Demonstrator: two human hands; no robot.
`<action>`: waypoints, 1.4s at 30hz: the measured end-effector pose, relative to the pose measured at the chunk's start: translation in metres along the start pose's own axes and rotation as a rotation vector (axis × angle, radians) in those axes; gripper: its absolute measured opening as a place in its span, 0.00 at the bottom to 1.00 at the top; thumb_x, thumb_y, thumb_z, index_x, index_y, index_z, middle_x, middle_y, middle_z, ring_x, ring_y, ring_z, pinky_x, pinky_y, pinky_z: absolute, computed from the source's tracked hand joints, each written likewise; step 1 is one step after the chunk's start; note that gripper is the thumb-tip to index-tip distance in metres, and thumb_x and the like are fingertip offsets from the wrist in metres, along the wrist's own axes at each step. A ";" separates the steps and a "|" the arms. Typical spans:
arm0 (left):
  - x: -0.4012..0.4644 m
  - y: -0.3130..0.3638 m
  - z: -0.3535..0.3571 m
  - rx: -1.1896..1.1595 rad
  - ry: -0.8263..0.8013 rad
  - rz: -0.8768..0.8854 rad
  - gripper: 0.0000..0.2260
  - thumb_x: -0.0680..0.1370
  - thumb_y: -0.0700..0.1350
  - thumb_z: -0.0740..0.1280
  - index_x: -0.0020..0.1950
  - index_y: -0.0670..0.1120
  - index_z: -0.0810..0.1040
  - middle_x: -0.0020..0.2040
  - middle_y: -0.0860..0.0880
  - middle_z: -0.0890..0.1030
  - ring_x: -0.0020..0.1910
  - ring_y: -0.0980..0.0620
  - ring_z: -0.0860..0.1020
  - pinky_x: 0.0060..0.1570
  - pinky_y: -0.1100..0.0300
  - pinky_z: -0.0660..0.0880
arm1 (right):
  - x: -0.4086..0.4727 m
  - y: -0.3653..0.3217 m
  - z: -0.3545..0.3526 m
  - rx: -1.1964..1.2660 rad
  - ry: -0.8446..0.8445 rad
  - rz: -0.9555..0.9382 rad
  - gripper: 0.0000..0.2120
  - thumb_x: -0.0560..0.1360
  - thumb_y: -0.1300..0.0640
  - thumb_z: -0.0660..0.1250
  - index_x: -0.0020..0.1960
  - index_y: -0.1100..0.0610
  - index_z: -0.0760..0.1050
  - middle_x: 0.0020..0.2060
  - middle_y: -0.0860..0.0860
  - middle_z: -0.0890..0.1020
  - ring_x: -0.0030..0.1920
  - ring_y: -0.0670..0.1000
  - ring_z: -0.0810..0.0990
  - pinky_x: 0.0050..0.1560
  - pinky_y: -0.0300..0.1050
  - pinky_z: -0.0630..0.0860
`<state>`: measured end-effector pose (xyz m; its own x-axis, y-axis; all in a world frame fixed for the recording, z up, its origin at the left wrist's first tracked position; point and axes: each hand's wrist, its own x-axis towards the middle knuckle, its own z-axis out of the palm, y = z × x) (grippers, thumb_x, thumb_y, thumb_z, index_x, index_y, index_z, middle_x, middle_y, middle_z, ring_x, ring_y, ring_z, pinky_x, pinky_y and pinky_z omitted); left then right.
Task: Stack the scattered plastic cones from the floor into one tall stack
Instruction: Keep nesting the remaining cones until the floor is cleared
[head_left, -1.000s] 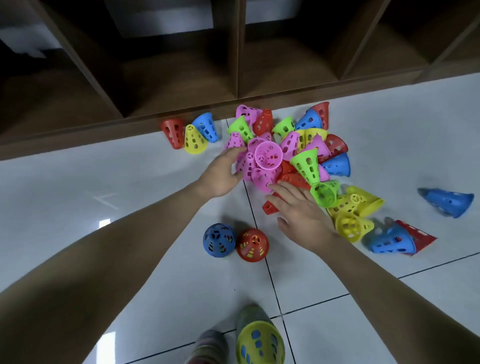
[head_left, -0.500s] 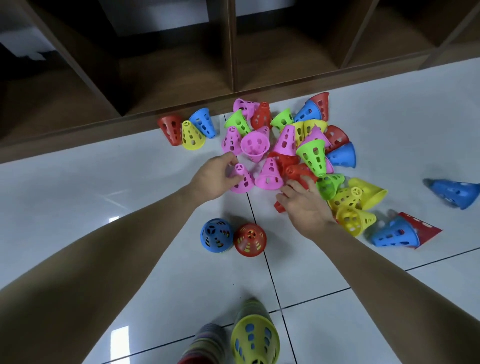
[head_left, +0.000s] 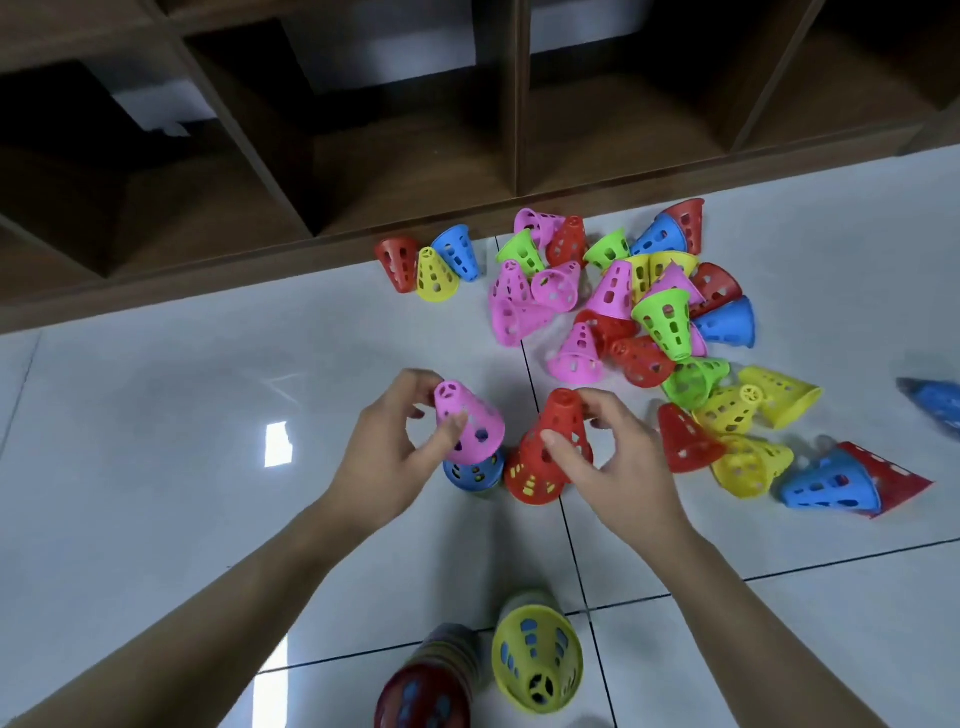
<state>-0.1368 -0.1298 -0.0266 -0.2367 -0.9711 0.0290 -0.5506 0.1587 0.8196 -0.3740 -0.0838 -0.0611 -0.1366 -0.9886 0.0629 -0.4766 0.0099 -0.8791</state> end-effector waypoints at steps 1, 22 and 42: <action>-0.005 -0.005 0.004 0.021 -0.030 0.001 0.10 0.78 0.52 0.68 0.56 0.52 0.74 0.52 0.63 0.79 0.52 0.58 0.78 0.51 0.70 0.72 | -0.004 -0.003 0.003 0.019 -0.015 -0.011 0.17 0.73 0.54 0.75 0.60 0.54 0.77 0.50 0.42 0.82 0.52 0.35 0.75 0.55 0.25 0.66; 0.053 -0.075 0.028 -0.013 -0.118 -0.181 0.22 0.70 0.56 0.67 0.61 0.50 0.75 0.60 0.52 0.78 0.58 0.51 0.78 0.59 0.50 0.76 | -0.021 0.038 0.021 -0.153 -0.294 0.008 0.22 0.72 0.41 0.69 0.64 0.46 0.71 0.59 0.42 0.78 0.58 0.49 0.77 0.60 0.47 0.75; 0.168 -0.055 0.071 1.048 -0.460 -0.035 0.25 0.72 0.65 0.68 0.61 0.49 0.74 0.52 0.47 0.77 0.53 0.44 0.76 0.51 0.53 0.70 | 0.020 0.082 -0.015 -0.243 -0.142 0.790 0.16 0.66 0.42 0.69 0.47 0.52 0.76 0.39 0.46 0.85 0.46 0.52 0.84 0.46 0.44 0.79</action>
<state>-0.2034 -0.2893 -0.1070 -0.3596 -0.8551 -0.3735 -0.9081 0.4127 -0.0705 -0.4285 -0.1001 -0.1253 -0.4058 -0.6869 -0.6029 -0.4632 0.7232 -0.5122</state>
